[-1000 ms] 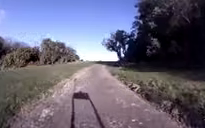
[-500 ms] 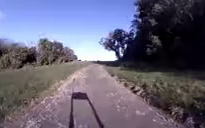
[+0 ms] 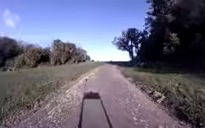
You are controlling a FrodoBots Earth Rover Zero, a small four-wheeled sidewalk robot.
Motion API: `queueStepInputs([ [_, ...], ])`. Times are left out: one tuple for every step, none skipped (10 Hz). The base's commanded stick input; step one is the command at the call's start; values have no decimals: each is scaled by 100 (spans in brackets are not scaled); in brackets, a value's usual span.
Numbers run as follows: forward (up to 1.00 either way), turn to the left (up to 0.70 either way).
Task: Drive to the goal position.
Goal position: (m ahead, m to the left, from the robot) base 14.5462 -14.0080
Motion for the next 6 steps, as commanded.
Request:
queueStepInputs([
  [50, 0],
  [50, 0],
  [50, 0],
  [50, 0],
  [50, 0],
  [50, 0],
])
